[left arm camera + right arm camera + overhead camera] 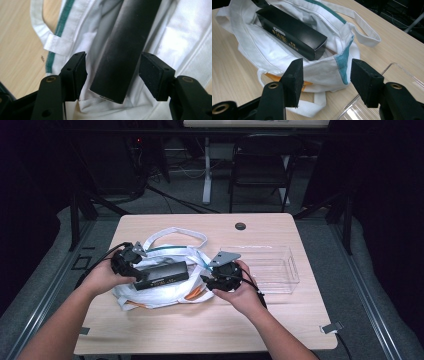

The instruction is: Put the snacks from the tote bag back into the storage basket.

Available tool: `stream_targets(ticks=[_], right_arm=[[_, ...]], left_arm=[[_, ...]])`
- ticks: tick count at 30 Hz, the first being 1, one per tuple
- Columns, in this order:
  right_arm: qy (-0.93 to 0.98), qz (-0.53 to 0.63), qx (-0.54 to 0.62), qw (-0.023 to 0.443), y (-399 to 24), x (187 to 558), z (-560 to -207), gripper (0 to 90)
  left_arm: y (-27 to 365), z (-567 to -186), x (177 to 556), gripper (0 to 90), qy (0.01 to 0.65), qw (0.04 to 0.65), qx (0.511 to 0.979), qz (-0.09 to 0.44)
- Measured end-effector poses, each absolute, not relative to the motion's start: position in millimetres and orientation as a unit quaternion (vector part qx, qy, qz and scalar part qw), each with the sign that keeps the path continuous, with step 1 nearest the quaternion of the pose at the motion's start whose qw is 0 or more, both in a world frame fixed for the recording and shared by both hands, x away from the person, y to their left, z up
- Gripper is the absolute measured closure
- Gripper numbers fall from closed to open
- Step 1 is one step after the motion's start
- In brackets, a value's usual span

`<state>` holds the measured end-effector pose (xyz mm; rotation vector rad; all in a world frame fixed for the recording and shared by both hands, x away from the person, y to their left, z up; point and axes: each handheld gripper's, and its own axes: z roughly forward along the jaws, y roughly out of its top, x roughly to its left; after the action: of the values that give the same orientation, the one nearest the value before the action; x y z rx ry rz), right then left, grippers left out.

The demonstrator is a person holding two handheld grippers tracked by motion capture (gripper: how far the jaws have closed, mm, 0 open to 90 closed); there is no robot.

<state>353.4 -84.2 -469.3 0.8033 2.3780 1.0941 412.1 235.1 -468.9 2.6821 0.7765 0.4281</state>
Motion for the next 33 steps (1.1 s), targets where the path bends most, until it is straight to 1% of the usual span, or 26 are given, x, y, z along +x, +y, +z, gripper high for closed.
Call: stream_targets(ticks=[12,22,33], right_arm=[[0.850,0.390,0.291,0.202,-85.2,353.2,-471.1,44.0],[0.850,0.387,0.294,0.203,-84.1,353.8,-473.2,44.2],[0.851,0.384,0.297,0.199,-84.9,355.0,-475.4,44.1]], left_arm=[[227.7,-479.3,416.8,37.0,0.259,0.135,0.948,0.125],[223.3,-487.8,420.8,37.2,0.248,0.114,0.955,0.114],[218.0,-495.3,424.9,36.0,0.243,0.103,0.958,0.114]])
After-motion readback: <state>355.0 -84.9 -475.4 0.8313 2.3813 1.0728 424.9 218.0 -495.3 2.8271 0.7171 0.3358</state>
